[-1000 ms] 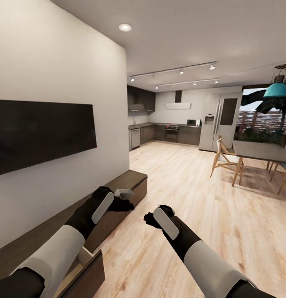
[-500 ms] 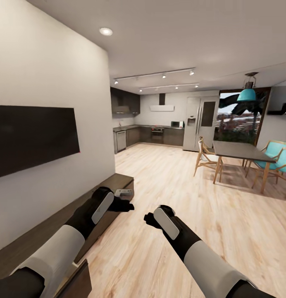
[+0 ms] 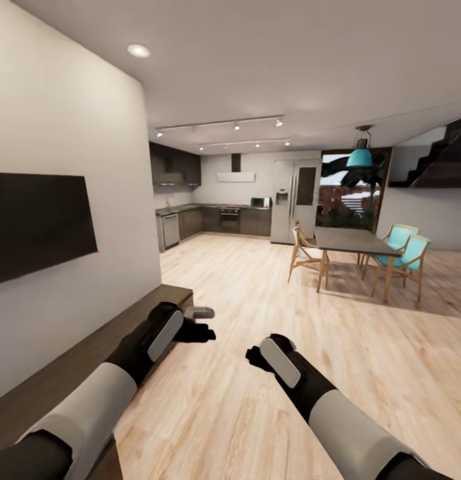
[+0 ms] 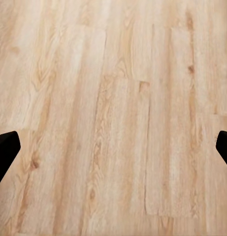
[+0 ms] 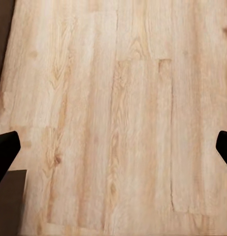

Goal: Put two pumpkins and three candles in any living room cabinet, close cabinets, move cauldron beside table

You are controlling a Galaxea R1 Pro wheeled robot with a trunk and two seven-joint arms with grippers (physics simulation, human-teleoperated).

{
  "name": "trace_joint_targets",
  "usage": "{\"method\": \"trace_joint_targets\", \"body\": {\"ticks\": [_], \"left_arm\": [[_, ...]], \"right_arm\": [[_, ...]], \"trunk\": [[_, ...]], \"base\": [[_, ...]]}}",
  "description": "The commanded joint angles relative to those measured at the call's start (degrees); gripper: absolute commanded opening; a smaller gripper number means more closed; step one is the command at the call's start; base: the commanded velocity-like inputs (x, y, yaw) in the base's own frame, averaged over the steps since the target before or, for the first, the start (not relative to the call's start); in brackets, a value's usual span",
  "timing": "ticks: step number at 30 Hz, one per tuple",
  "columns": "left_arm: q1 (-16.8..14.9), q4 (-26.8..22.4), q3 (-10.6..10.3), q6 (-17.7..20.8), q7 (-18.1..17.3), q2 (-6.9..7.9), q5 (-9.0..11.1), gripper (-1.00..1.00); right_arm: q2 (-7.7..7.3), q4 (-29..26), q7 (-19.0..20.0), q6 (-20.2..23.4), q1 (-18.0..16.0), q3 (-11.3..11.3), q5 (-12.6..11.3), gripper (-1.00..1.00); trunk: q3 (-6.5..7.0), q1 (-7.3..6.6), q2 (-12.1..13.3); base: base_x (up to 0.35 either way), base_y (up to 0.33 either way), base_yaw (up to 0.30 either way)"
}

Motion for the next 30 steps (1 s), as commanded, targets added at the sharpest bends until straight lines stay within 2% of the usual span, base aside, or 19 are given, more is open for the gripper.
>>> {"method": "trace_joint_targets", "body": {"ticks": [1,2,7,12,14,17,19,21,26,30], "left_arm": [[-0.05,0.04,-0.1,0.12,0.55,0.03,0.62,1.0],[-0.05,0.12,-0.1,0.09,0.53,0.03,0.62,1.0],[-0.05,0.38,-0.1,-0.03,0.45,0.14,0.64,1.0],[-0.05,0.56,-0.14,-1.7,0.45,0.09,0.63,1.0],[-0.05,1.8,-0.14,-4.31,0.34,0.06,0.67,1.0],[0.06,9.68,-0.16,-12.57,-0.13,0.04,0.68,1.0],[0.15,17.31,-0.18,-19.65,-0.95,0.03,0.7,1.0],[0.35,21.96,-0.18,-23.6,-2.59,0.03,0.69,1.0],[3.26,26.42,-0.39,-30.57,-6.46,0.07,0.6,1.0],[5.06,27.5,-0.97,-33.12,-7.71,0.07,0.56,1.0]], "right_arm": [[-0.08,0.26,-0.39,0.0,0.2,0.22,-0.23,1.0],[-0.12,0.55,-0.38,-0.26,0.61,0.25,-0.15,1.0],[-0.91,1.8,-0.33,-6.91,5.67,0.48,0.21,1.0],[-1.8,2.12,-0.32,-8.83,8.06,0.53,0.25,1.0],[-2.18,3.11,-0.24,-9.7,9.5,0.57,0.26,1.0],[-2.39,6.53,1.39,-13.64,10.92,1.03,0.27,1.0],[-2.45,10.22,2.84,-16.49,11.32,1.95,0.27,1.0],[-2.51,12.72,4.18,-17.62,11.48,2.34,0.27,1.0],[-2.62,16.28,5.91,-18.56,11.61,2.59,0.24,1.0],[-2.97,17.81,6.33,-18.79,11.66,2.64,0.17,1.0]], "trunk": [[-0.06,0.01,-0.06],[-0.05,0.01,-0.06],[-0.11,0.01,-0.06],[-0.38,0.01,-0.06],[-0.52,0.01,-0.06],[-0.76,0.01,-0.06],[-0.93,0.01,-0.06],[-1.11,0.01,-0.06],[-1.58,0.01,-0.06],[-1.96,0.01,-0.06]], "base": [[0.0,0.0,-0.271],[0.0,0.0,-0.276],[0.0,0.0,-0.261],[0.0,0.0,-0.204],[0.0,0.0,-0.167],[0.0,0.0,-0.148],[0.0,0.0,-0.096],[0.0,0.0,-0.05],[0.0,0.0,-0.021],[0.0,0.0,-0.006]]}}
